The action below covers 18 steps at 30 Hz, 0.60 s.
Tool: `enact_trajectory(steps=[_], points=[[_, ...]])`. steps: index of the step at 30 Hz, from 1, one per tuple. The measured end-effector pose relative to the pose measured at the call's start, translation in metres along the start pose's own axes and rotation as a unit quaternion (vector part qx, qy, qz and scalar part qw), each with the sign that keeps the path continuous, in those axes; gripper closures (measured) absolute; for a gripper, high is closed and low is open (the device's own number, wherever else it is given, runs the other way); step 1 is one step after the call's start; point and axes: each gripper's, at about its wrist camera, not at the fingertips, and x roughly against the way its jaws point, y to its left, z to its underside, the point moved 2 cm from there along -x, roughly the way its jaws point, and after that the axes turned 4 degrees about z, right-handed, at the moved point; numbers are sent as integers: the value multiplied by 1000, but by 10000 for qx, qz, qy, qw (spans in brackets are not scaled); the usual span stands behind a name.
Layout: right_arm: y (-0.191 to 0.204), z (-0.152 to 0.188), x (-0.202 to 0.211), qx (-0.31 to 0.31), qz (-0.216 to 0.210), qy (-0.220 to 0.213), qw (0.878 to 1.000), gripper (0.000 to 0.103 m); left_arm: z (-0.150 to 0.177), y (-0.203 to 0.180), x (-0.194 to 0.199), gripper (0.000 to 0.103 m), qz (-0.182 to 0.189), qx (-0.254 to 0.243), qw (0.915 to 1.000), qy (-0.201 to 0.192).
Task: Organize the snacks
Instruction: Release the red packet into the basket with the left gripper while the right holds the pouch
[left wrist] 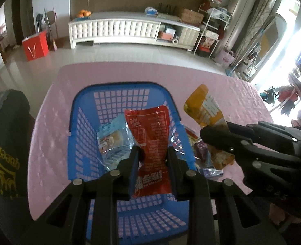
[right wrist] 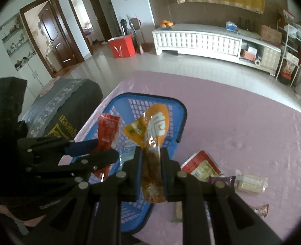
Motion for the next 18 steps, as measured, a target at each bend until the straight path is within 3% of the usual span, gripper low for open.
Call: enact_trajectory(steps=[1,13,15,18], points=[[1,-1,-2,-15,21,20,10000,83,-2,1,-6,78,21,0,10000,47],[-30,-18,-17,-230,281,138,9992,83,-37,11,-58,75,370,178,9986,323],[-25,-16,-24,-296,293,142,9990,83,-42,11,-59,59,398,198,9987,263],[-27,-14,-25,-383,298,159,9987,83,-49,9,-57,48,256,133,9994,164]])
